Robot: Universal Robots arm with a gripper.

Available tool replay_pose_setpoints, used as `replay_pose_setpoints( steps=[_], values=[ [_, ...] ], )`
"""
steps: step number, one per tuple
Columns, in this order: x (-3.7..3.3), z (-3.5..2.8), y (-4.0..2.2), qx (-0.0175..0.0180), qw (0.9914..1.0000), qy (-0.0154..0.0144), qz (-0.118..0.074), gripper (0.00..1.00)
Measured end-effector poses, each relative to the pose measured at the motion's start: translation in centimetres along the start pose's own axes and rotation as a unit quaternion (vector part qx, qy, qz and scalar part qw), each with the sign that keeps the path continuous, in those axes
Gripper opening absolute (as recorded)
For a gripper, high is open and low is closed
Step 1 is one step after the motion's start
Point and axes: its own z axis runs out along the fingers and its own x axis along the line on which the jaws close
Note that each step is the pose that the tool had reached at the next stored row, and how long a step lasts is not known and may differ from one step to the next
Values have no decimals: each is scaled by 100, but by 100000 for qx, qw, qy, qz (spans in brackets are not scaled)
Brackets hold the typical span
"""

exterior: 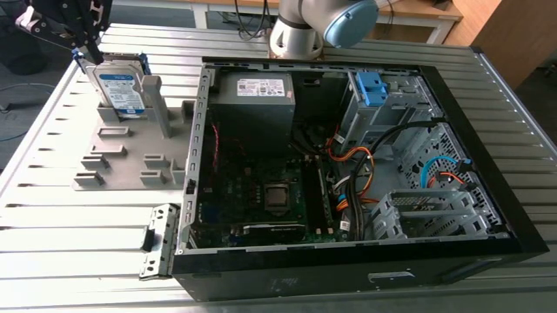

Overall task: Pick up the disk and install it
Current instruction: 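Pick up the disk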

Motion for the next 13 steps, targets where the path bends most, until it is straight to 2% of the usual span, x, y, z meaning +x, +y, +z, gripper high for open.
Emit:
replay_pose_setpoints(
  steps=[13],
  values=[
    [0, 0, 0, -43, 99985, 65, -1740, 11]
  ],
)
